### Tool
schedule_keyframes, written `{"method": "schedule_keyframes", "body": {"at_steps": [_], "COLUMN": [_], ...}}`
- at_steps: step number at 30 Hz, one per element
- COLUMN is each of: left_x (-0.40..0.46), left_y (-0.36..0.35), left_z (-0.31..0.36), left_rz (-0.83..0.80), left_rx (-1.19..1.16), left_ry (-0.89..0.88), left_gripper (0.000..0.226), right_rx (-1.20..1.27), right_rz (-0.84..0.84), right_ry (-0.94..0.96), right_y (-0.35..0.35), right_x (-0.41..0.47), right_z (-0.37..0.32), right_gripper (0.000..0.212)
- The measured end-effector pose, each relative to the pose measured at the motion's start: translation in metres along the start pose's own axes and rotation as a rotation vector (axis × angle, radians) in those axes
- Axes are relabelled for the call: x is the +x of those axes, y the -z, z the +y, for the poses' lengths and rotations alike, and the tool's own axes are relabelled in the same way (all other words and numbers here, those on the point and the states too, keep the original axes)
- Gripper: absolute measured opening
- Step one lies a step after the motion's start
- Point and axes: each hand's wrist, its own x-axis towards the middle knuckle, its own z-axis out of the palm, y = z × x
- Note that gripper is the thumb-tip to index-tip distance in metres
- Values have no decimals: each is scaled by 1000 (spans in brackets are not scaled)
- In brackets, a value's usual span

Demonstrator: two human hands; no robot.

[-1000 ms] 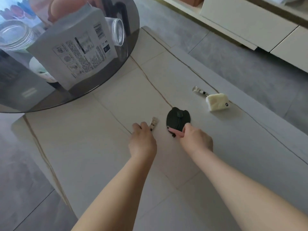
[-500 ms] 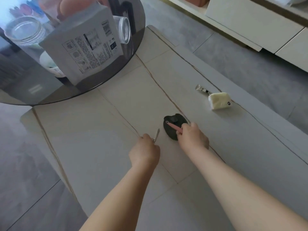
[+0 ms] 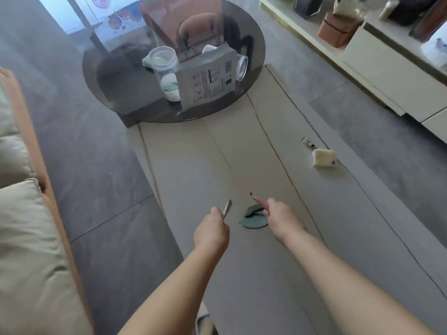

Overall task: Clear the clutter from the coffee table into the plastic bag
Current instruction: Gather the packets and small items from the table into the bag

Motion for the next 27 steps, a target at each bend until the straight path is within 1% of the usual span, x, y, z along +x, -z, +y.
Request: {"method": "schedule_keyframes", "body": {"at_steps": [3, 5, 6, 11, 14, 15, 18, 19, 23, 25, 27], "left_x": [-49, -82, -97, -160, -188, -197, -222, -230, -269, -290, -314], "left_y": [9, 14, 15, 25, 31, 33, 37, 37, 35, 29, 23], "left_z": [-26, -45, -55, -115, -155, -170, -214, -230, -295, -328, -358], "left_rz": [7, 27, 42, 110, 144, 146, 148, 160, 226, 251, 277], "left_rx": [-64, -109, -132, -261, -311, -324, -372, -395, -499, -544, -579], "left_ry": [41, 79, 104, 262, 344, 371, 455, 485, 598, 644, 694], "left_gripper": [3, 10, 14, 22, 23, 23, 24, 25, 27, 26, 24], "right_rx": [-29, -81, -99, -136, -180, -209, -296, -322, -377, -393, -420], "right_rz": [-44, -73, -83, -146, -201, -217, -274, -292, -340, -346, -343], "right_ry": [73, 109, 128, 239, 329, 364, 484, 531, 682, 749, 791], "right_y": [-4, -10, -14, -46, -67, -76, -105, -116, -158, -181, -204], "right_x": [-41, -69, -82, -140, -167, -175, -198, -206, -245, -267, -291], "right_z": [-16, -29, -36, -83, -120, -132, -175, -190, -246, -270, -291], "right_gripper": [16, 7, 7, 15, 29, 30, 12, 10, 19, 20, 29]}}
